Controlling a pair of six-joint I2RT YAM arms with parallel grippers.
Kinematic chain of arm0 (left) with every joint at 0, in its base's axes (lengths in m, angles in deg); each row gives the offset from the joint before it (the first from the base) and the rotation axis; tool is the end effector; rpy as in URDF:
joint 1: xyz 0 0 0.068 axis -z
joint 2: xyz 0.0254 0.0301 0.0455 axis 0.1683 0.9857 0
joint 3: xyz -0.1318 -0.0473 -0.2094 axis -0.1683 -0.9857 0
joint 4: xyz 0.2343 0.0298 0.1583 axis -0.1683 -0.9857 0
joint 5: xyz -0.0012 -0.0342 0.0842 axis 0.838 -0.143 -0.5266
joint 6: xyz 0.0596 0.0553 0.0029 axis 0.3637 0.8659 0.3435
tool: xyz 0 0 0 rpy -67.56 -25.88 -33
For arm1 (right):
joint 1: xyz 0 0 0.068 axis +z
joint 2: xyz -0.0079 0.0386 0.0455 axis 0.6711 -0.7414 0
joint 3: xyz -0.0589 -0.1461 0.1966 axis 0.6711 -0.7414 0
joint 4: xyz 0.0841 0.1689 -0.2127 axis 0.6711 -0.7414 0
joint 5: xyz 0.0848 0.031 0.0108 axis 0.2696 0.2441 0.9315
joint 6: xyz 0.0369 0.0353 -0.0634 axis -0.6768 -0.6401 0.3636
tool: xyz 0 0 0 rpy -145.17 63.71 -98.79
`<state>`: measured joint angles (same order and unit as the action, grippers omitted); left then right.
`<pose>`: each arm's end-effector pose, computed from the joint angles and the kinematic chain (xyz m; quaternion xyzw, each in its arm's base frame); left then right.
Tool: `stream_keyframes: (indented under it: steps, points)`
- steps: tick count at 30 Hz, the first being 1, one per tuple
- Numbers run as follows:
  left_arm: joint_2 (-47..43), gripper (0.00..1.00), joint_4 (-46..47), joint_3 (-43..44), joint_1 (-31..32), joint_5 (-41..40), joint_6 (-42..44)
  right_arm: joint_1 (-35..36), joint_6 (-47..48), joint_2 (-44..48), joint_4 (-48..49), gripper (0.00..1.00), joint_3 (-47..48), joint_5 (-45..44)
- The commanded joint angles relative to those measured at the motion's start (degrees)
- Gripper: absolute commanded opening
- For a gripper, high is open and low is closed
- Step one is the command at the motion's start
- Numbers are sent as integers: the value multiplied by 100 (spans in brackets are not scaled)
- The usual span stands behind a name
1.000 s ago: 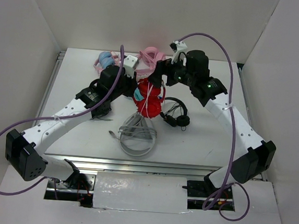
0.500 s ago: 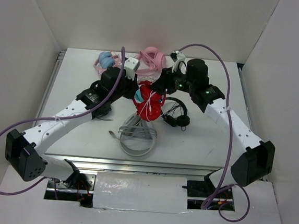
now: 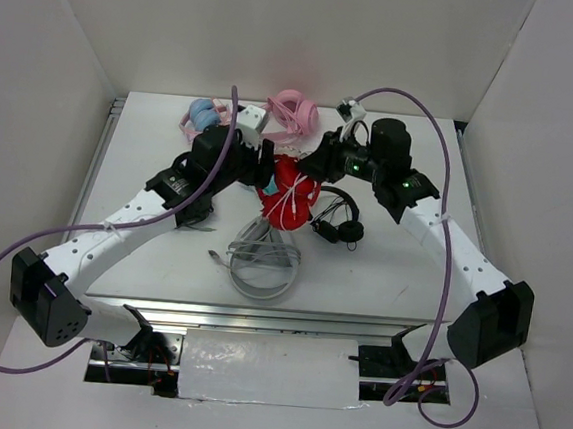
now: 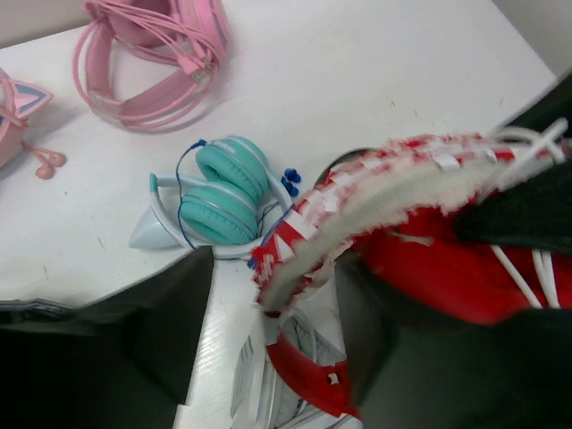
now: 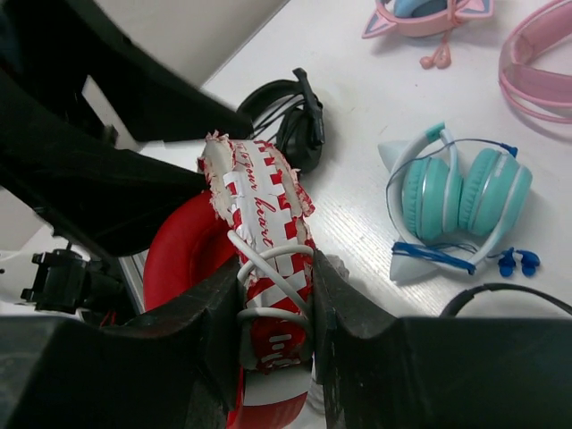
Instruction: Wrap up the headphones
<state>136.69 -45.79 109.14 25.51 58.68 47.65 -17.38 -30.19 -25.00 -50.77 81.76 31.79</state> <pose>0.3138 -0.2101 0.3478 0.1057 0.7862 -0.2061 0.5729 0.3266 0.1930 0.3467 -0.2429 0.7430 0.4057 0.4738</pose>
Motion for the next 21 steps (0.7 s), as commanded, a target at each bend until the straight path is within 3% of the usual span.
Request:
stream_keyframes:
  steps: [1,2,3,13,21]
  points:
    - [35,73,423,456,13,-103,-193,-113,-140,390,495,0,-63,-95]
    - [35,91,379,474,13,-174,-228,-270,-227,433,486,0,-64,-218]
    - [35,99,309,492,4,-331,-246,-393,-280,434,486,0,-90,-236]
    - [-210,99,-70,606,-400,-754,-465,-2388,-922,135,881,0,-467,-78]
    - [-562,99,202,-87,-927,-368,-676,-3461,-1854,-1006,2243,0,-977,-156]
